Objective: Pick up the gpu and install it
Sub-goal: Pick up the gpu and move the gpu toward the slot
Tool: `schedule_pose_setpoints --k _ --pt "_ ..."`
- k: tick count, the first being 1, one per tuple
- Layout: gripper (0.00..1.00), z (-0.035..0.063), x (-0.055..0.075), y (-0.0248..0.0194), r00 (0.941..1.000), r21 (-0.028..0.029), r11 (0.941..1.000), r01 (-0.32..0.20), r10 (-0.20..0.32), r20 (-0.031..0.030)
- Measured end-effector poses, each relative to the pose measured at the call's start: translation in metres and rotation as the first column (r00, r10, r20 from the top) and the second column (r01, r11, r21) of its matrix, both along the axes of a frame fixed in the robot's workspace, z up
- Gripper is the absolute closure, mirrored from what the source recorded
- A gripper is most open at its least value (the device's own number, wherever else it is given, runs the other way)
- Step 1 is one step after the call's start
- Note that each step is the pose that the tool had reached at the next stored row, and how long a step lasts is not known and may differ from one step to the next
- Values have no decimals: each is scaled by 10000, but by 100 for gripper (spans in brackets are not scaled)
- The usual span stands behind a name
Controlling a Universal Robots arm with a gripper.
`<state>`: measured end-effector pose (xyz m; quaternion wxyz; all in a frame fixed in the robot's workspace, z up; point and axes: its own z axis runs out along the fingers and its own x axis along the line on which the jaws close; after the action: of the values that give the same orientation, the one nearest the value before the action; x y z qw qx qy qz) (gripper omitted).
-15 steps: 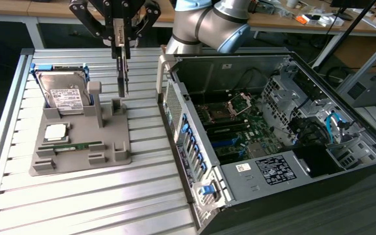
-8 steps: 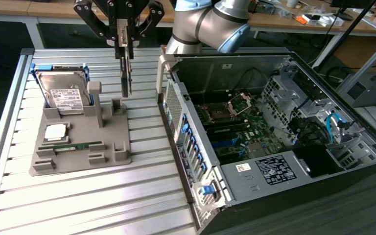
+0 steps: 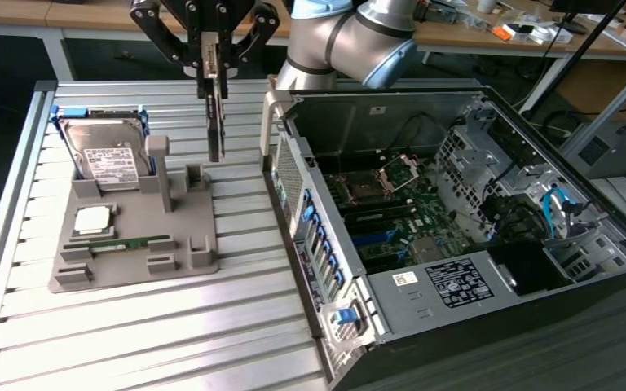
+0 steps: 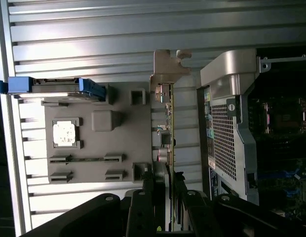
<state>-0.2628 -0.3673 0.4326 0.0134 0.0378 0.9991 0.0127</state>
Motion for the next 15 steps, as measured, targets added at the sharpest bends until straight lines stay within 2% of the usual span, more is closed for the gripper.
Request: schedule_pose_setpoints --k 15 --pt "73 0 99 -7 10000 -18 10000 0 0 -1"
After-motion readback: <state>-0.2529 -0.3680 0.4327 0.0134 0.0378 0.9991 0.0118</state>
